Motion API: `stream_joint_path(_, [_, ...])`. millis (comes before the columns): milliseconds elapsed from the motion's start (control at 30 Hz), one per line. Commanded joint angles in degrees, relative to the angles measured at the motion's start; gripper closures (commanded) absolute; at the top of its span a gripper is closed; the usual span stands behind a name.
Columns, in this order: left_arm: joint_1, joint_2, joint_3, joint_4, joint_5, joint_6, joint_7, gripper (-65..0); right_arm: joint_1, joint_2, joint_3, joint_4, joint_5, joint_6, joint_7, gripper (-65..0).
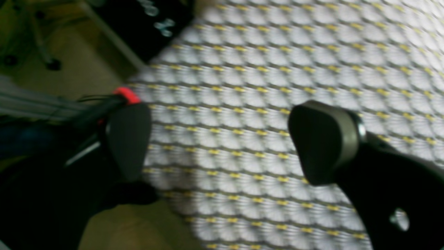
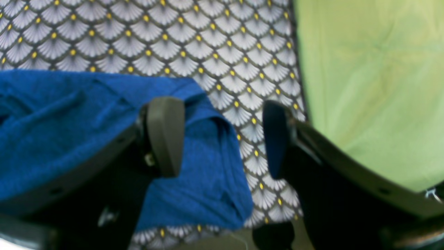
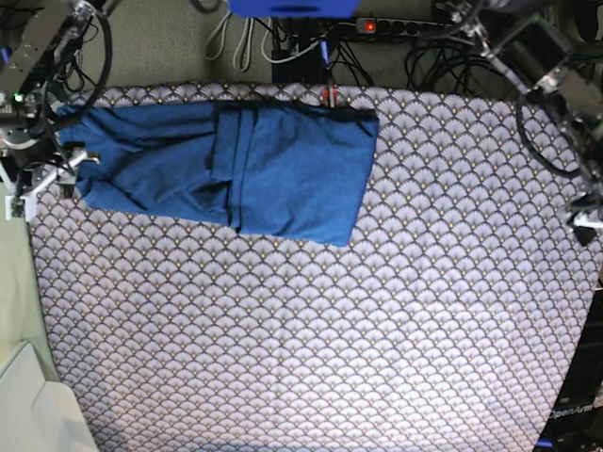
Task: Fold the T-shirt properly
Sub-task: 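Open the left gripper and raise it away from the shirt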
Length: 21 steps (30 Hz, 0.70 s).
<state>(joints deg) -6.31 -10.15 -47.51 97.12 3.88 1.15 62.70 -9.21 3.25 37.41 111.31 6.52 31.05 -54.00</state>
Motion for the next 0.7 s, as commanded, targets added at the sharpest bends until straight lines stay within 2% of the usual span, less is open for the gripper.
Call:
stream_joint_path(0, [-0.24,-1.41,-0.8,0.86,-1.29,0.13,-1.2,-65.0,0.99,-0.12,1.23,0.91,0.64,1.88,0.5,-37.0])
stream_joint_path(67, [1.16,-2.99,-1.42,0.94,-4.54,0.13,-0.85,-65.0,1.87,-1.09,2.72,0.83,0.64,4.07,-1.08,-37.0])
stream_joint_path(167, [3.45,-5.72,-1.68,0.94,-10.87,0.13,-0.76,-65.0,2.49,-1.18,3.08,-0.67,0.64,4.25,-2.31,-37.0])
stream_joint_path(300, [5.65,-7.21,-1.68,0.86,-15.97,0.13,-1.2,-65.0,2.66,-0.74,3.08,-7.61,0.64,4.42,-1.61,-37.0])
stream_joint_path(467, [5.47,-7.39,-1.68,0.86,-16.32,0.13,-1.29,-65.0,4.51,1.72,3.25,-15.79,0.64,4.42,-1.52,-39.3])
stream_joint_path(667, [5.21,-7.21,-1.33,0.86,-16.49,0.13,-1.29,-65.0,5.74,4.09,3.25,-17.2,0.64,4.42,-1.52,-39.4])
